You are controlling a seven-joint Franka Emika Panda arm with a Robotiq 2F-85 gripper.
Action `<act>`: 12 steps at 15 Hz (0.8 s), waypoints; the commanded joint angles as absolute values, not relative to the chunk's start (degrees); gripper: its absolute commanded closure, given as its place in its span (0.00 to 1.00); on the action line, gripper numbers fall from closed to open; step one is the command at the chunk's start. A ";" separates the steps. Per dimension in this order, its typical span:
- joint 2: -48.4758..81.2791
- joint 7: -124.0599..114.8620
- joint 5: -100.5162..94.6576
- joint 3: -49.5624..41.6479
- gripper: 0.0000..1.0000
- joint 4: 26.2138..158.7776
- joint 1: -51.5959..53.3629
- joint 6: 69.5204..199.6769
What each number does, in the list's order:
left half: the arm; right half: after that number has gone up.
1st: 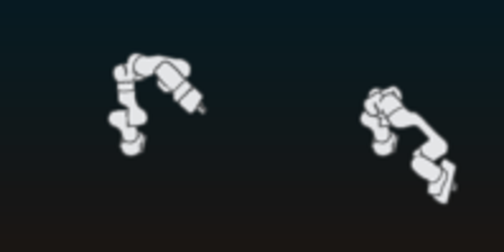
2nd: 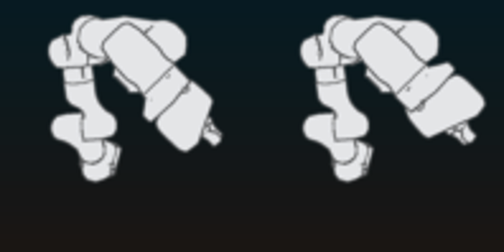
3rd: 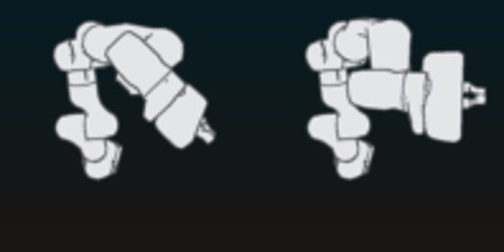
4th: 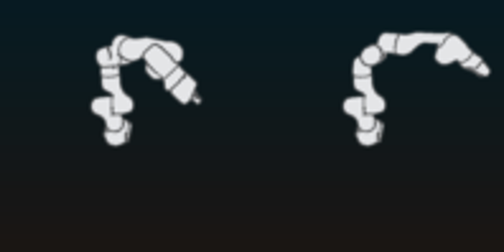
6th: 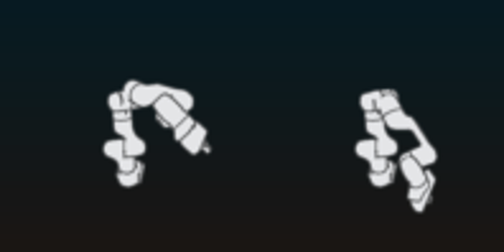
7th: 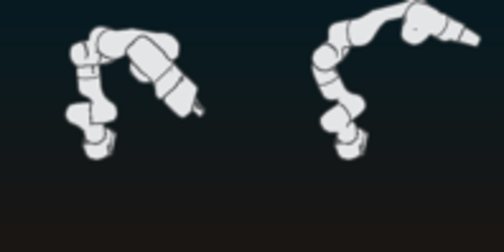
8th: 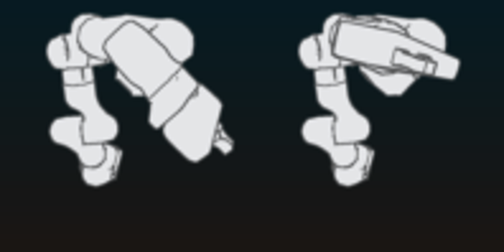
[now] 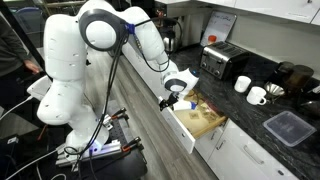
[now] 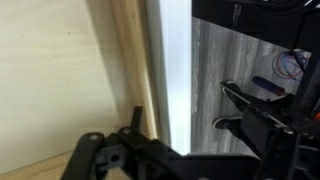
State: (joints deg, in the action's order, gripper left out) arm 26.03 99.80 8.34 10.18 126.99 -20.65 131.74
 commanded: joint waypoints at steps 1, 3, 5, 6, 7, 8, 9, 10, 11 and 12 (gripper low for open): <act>23.07 101.70 7.36 7.08 0.00 127.36 -16.82 135.22; 22.80 101.23 5.12 5.73 0.00 126.71 -14.99 139.63; 23.07 102.02 4.94 5.61 0.00 126.02 -14.49 143.84; 23.04 102.08 5.15 5.68 0.00 125.94 -14.40 145.66; 22.79 102.01 5.26 5.74 0.00 125.90 -14.36 147.21; 22.62 102.18 5.51 5.96 0.00 125.90 -14.48 148.49; 22.41 101.70 5.59 5.99 0.00 125.78 -14.47 149.53; 21.99 101.09 5.42 5.84 0.00 125.77 -14.37 150.64; 21.53 100.03 4.95 5.47 0.00 125.59 -14.03 151.15; 21.05 99.07 4.57 5.09 0.00 125.45 -13.69 151.56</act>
